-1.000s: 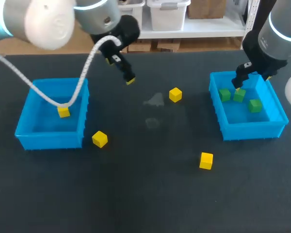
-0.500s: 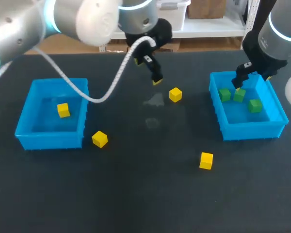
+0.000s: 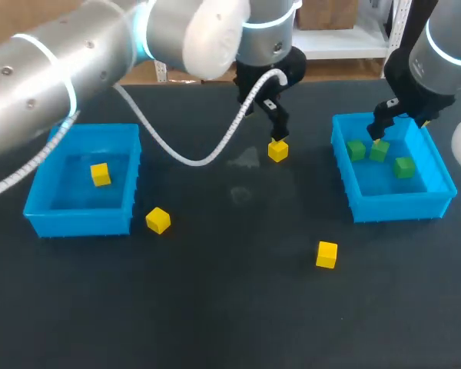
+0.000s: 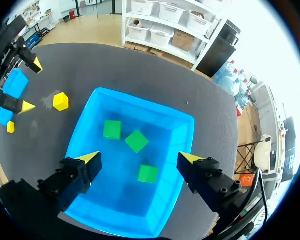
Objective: Put the green cubes in the right bin and the yellow cubes in the left bin.
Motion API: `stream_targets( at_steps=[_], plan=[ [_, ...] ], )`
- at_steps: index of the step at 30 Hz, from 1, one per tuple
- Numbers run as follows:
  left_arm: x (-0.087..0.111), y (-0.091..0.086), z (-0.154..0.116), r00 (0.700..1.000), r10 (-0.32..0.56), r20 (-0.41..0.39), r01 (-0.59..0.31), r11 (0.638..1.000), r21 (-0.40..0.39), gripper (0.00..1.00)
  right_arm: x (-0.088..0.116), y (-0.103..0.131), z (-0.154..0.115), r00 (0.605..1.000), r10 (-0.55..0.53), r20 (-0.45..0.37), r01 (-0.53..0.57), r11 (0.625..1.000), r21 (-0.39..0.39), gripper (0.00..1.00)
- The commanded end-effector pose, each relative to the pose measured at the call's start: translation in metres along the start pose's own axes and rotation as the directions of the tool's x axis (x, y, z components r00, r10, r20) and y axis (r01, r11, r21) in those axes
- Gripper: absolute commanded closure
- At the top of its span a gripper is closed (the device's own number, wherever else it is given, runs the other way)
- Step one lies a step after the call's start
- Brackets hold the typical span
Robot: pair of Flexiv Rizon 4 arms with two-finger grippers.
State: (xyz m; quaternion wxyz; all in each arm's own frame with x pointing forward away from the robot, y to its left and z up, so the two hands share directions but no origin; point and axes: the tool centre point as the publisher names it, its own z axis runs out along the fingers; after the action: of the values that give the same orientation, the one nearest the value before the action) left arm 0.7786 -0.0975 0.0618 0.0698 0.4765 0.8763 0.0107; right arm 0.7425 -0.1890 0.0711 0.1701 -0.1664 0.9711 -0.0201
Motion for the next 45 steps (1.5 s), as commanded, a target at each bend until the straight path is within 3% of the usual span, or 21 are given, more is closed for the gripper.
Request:
stream_targets(
  at_steps=[1, 16, 25, 27, 28, 38, 45],
  plan=[
    [-0.014, -0.001, 0.011, 0.994, 0.002, -0.114, -0.001, 1.0, 0.013, 0.0, 0.002, 0.0, -0.001, 1.0, 0.001, 0.004, -0.001, 1.0, 0.003, 0.0],
    [-0.018, -0.01, 0.053, 0.987, -0.03, -0.16, 0.033, 0.999, 0.019, 0.0, 0.002, 0.0, -0.001, 1.0, 0.001, 0.004, -0.001, 1.0, 0.003, 0.0],
    [-0.032, -0.013, 0.059, 0.988, -0.057, -0.142, 0.058, 0.998, 0.003, 0.0, 0.002, 0.0, -0.001, 1.0, 0.001, 0.004, -0.001, 1.0, 0.003, 0.0],
    [-0.034, -0.013, 0.061, 0.988, -0.063, -0.14, 0.063, 0.998, -0.009, 0.89, 0.002, 0.0, -0.001, 1.0, 0.001, 0.004, -0.001, 1.0, 0.003, 0.0],
    [-0.034, -0.014, 0.061, 0.988, -0.064, -0.14, 0.063, 0.998, -0.009, 1.0, 0.002, 0.0, -0.001, 1.0, 0.001, 0.004, -0.001, 1.0, 0.003, 0.0],
    [-0.018, -0.02, 0.072, 0.985, -0.068, -0.159, 0.069, 0.998, 0.004, 1.0, 0.002, 0.0, -0.001, 1.0, 0.001, 0.004, -0.001, 1.0, 0.003, 0.0],
    [-0.002, -0.014, 0.057, 0.987, -0.101, -0.124, 0.099, 0.995, -0.018, 1.0, 0.002, 0.0, -0.001, 1.0, 0.001, 0.004, -0.001, 1.0, 0.003, 0.0]
  ],
)
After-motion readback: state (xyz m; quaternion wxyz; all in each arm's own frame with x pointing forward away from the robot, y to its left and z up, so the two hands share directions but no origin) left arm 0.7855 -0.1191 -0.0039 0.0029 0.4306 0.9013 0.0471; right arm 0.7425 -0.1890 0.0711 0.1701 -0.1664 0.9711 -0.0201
